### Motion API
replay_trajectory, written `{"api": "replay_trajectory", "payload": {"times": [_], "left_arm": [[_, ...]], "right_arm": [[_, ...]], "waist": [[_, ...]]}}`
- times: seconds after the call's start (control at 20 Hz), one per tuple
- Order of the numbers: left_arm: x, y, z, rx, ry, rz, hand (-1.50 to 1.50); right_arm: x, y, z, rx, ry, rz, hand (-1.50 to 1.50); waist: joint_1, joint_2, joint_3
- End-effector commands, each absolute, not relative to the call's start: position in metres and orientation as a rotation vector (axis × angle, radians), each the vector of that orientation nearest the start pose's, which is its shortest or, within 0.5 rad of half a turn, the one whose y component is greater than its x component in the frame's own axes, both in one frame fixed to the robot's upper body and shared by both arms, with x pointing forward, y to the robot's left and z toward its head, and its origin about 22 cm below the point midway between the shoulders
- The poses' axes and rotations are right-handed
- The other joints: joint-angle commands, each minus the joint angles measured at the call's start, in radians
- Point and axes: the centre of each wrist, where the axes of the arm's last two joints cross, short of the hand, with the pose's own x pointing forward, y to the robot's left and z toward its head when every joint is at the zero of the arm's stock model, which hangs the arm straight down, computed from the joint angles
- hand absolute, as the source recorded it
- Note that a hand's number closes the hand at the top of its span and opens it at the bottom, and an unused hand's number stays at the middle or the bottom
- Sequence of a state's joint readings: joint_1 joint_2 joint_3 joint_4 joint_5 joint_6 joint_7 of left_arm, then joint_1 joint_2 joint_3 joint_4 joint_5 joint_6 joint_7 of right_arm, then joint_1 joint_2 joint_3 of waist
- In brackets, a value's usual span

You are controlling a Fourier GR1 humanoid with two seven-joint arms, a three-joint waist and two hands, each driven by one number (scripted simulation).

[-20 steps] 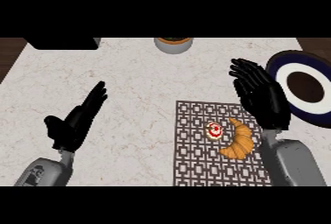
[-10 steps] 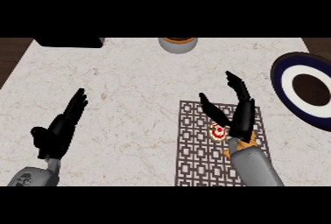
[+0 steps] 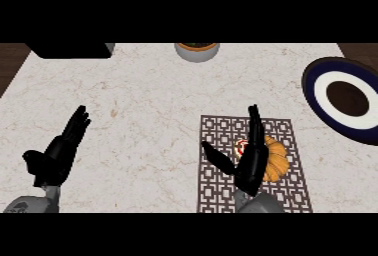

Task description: Pick the cupcake from the placemat and place it in the plate

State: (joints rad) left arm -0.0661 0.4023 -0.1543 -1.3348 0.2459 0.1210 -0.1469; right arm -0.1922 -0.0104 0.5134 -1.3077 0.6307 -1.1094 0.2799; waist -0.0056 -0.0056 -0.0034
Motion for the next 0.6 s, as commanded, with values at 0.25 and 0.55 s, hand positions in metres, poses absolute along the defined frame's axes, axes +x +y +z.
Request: {"api": "replay_trajectory", "payload": {"times": [0.25,0.55], "left_arm": [[0.249,0.306,-0.024,0.178,-1.501,-0.124,0.0],[0.241,0.314,-0.024,0.172,-1.501,-0.135,0.0]], "right_arm": [[0.231,-0.115,-0.032,-0.964,-1.307,0.217,-1.5],[0.223,-0.097,0.016,-0.967,-1.085,0.355,-1.5]], "waist": [[-0.03,-0.005,-0.003],[-0.013,-0.006,-0.001]]}}
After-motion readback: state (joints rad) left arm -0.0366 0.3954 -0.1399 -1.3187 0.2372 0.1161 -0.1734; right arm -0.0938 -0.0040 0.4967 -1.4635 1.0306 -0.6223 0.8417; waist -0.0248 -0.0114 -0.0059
